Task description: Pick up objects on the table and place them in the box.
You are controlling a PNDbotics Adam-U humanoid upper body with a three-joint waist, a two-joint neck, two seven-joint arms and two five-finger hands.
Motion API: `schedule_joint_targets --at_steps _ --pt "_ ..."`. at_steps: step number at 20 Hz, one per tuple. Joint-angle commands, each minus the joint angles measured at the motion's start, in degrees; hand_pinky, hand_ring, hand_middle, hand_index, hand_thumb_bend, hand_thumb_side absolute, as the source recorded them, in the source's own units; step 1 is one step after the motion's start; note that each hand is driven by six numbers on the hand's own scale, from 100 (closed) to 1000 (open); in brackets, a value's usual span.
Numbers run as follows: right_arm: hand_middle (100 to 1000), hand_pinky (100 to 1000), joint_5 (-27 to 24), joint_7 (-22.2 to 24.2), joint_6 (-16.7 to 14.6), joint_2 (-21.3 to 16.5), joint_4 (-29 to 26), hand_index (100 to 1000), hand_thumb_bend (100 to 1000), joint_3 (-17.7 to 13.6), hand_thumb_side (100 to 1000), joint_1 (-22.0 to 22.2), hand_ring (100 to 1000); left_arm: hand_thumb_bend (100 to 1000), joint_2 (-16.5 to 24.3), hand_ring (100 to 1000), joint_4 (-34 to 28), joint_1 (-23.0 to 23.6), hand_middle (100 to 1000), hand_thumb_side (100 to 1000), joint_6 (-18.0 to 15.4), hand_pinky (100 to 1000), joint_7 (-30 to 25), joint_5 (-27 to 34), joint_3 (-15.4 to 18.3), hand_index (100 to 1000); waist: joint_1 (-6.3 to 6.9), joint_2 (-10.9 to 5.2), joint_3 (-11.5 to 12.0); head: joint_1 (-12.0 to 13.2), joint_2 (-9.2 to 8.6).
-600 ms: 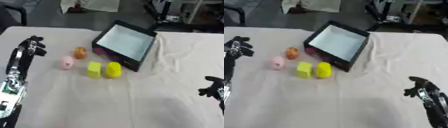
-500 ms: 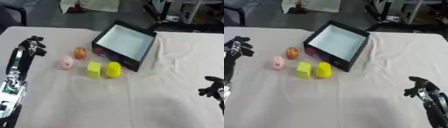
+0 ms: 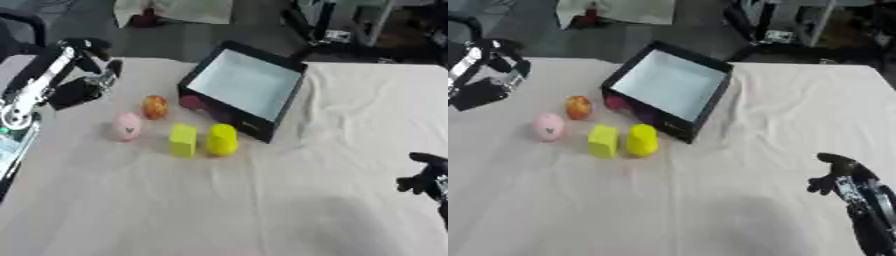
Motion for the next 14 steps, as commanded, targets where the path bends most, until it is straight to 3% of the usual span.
schedule_joint_targets --at_steps 1,4,6,10,14 --pt "327 684 0.35 0.16 0.0 -1.46 -0.89 757 100 0.17 724 -0.03 489 338 5.01 670 1.72 -4.75 739 512 -2.06 751 -13.41 -4.97 -4.22 879 0.38 -1.11 -0.21 0.07 -0.11" --pt "327 685 0.35 0.2 0.01 -1.54 -0.85 757 100 0.21 728 0.06 489 387 5.27 682 4.98 -8.75 754 447 -4.4 761 -23.43 -9.67 -7.5 876 0.42 -1.21 -0.39 0.06 -0.11" --pt "327 685 0.34 0.24 0.03 -1.53 -0.82 757 100 0.24 729 0.08 489 399 4.49 686 7.98 -10.38 760 442 -5.52 763 -26.85 -13.1 -8.68 878 0.42 -1.23 -0.44 -0.01 -0.11" --pt "327 684 0.31 0.28 0.04 -1.47 -0.79 757 100 0.27 730 0.12 489 440 2.03 695 14.72 -12.15 773 447 -7.05 771 -27.92 -19.79 -9.85 880 0.34 -1.26 -0.56 -0.11 -0.11" --pt "327 685 0.3 0.31 0.04 -1.36 -0.76 757 100 0.28 733 0.19 489 448 -0.57 691 21.2 -12.98 770 458 -8.12 768 -25.61 -24.96 -9.75 875 0.21 -1.26 -0.54 -0.15 -0.11"
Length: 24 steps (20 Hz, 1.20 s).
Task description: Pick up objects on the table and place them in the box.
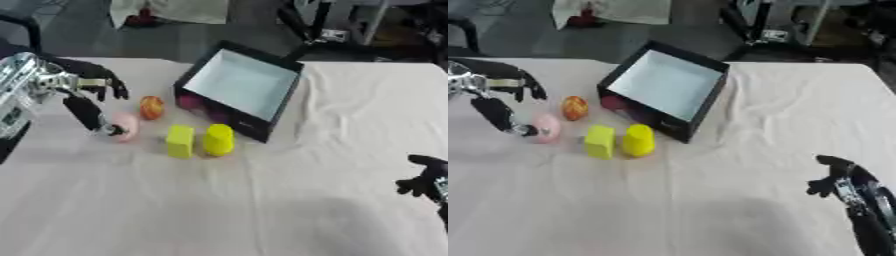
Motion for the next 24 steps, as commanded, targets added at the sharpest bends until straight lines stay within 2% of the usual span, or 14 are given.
schedule_joint_targets --at_steps 1,8,13,17,18,19,21,24 --pt "327 685 0.3 0.08 -0.12 -0.88 -0.75 757 100 -0.02 734 -0.23 489 444 -0.8 688 4.46 -1.52 768 456 -0.74 765 2.21 -3.85 0.63 873 0.18 -1.25 -0.02 -0.12 -0.11" --pt "327 685 0.36 0.15 -0.09 -0.72 -0.69 757 100 0.04 739 -0.2 489 443 -3.68 680 11.52 -1.59 760 467 -0.19 759 11.86 -9.4 2.13 870 0.05 -1.22 0.06 -0.11 -0.11" --pt "326 685 0.38 0.18 -0.08 -0.62 -0.66 757 100 0.02 741 -0.24 489 389 -5.03 611 14.0 -0.72 684 428 0.16 723 20.07 -11.15 2.63 807 0.0 -1.16 0.02 -0.09 -0.11" --pt "326 685 0.41 0.18 -0.07 -0.6 -0.65 757 100 0.03 741 -0.24 489 389 -5.3 611 15.37 -0.62 684 428 -0.18 723 22.64 -11.4 2.58 807 0.0 -1.15 0.01 -0.08 -0.11" --pt "327 685 0.4 0.16 -0.07 -0.56 -0.65 757 100 -0.01 740 -0.23 489 258 -5.43 495 15.4 -0.61 540 341 -0.17 631 22.9 -11.36 2.7 695 -0.05 -1.16 0.09 -0.18 -0.11" --pt "327 685 0.41 0.07 -0.06 -0.47 -0.65 757 100 -0.11 741 -0.2 489 228 -5.76 468 14.89 -0.34 508 324 0.31 608 23.52 -10.86 3.53 665 -0.13 -1.17 0.26 -0.35 -0.11" --pt "327 685 0.43 0.05 -0.07 -0.45 -0.66 757 100 -0.13 740 -0.23 489 210 -6.22 444 13.79 0.58 480 318 2.02 587 25.33 -9.14 6.08 635 -0.15 -1.14 0.26 -0.34 -0.11" --pt "327 685 0.43 0.11 -0.07 -0.5 -0.65 757 100 -0.06 741 -0.28 489 203 -6.17 431 13.39 1.4 466 318 4.22 576 28.42 -6.07 6.39 620 -0.11 -1.12 0.13 -0.22 -0.11"
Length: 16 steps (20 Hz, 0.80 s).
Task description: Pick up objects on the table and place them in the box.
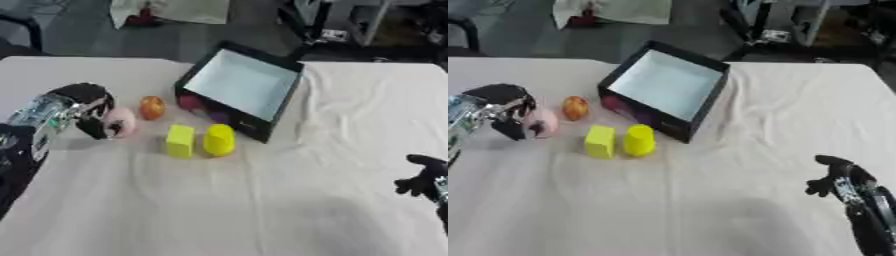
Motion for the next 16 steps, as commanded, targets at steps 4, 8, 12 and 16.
schedule_joint_targets --at_steps 4,8,12,16 --pt "327 685 0.39 0.12 -0.09 -0.55 -0.63 757 100 -0.02 741 -0.21 489 165 1.5 345 -0.12 -0.54 356 358 2.05 510 6.39 5.73 0.08 519 -0.13 -1.26 -0.17 0.09 -0.11" --pt "327 686 0.43 0.15 -0.14 -0.55 -0.61 758 100 -0.02 740 0.06 489 148 1.76 343 -4.96 -4.66 356 356 1.06 509 10.3 9.38 3.65 524 -0.19 -1.43 0.01 0.13 -0.11" --pt "327 685 0.38 0.33 -0.19 -0.7 -0.56 758 100 0.19 738 0.21 489 148 -0.53 351 -8.76 -10.16 367 339 3.78 524 12.44 11.37 1.79 533 -0.25 -1.69 -0.28 0.46 -0.11" --pt "327 685 0.22 0.66 -0.18 -0.68 -0.43 758 100 0.54 744 0.21 489 153 -5.71 360 -5.68 -15.94 377 335 4.28 538 12.32 8.83 -0.7 541 -0.41 -1.75 -0.98 1.15 -0.11"
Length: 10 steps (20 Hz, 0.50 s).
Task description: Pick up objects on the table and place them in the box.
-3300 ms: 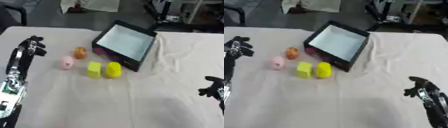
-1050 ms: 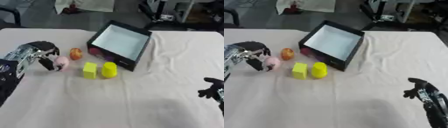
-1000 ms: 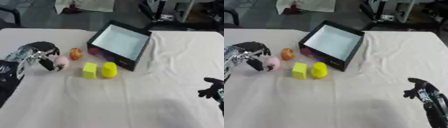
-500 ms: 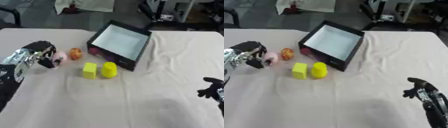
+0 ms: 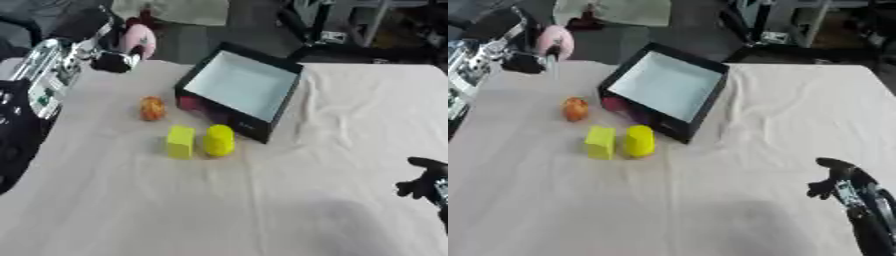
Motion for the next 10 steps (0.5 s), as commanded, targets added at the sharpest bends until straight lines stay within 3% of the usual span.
schedule_joint_targets --at_steps 1,3,4,5,10 --pt "327 685 0.02 0.48 -0.13 -0.66 -0.44 758 100 0.29 745 -0.36 489 158 -3.2 365 2.18 -4.51 383 334 -0.02 543 -0.14 -1.95 -1.48 545 -0.47 -1.21 -0.46 0.66 -0.11" --pt "327 685 -0.11 0.61 -0.14 -0.61 -0.43 758 100 0.4 744 -0.56 489 167 -6.24 375 5.14 -7.56 395 331 -0.47 555 -0.93 -3.8 -2.55 553 -0.56 -1.04 -0.81 0.91 -0.11" --pt "327 685 -0.18 0.68 -0.13 -0.59 -0.43 757 100 0.46 745 -0.69 489 231 -7.73 383 6.63 -8.97 404 352 -0.55 564 -1.52 -4.72 -3.09 560 -0.59 -0.91 -1.07 1.17 -0.11" --pt "327 685 -0.26 0.77 -0.11 -0.56 -0.41 758 100 0.55 748 -0.83 489 175 -9.33 385 8.22 -10.03 406 327 -0.46 565 -1.87 -5.7 -3.41 556 -0.62 -0.82 -1.31 1.39 -0.11" --pt "327 686 -0.75 1.25 -0.08 -0.45 -0.37 758 100 0.94 747 -1.4 489 196 -17.17 417 16.06 -11.7 438 340 1.81 588 0.78 -10.53 -2.68 595 -0.85 -0.52 -2.31 1.95 -0.11"
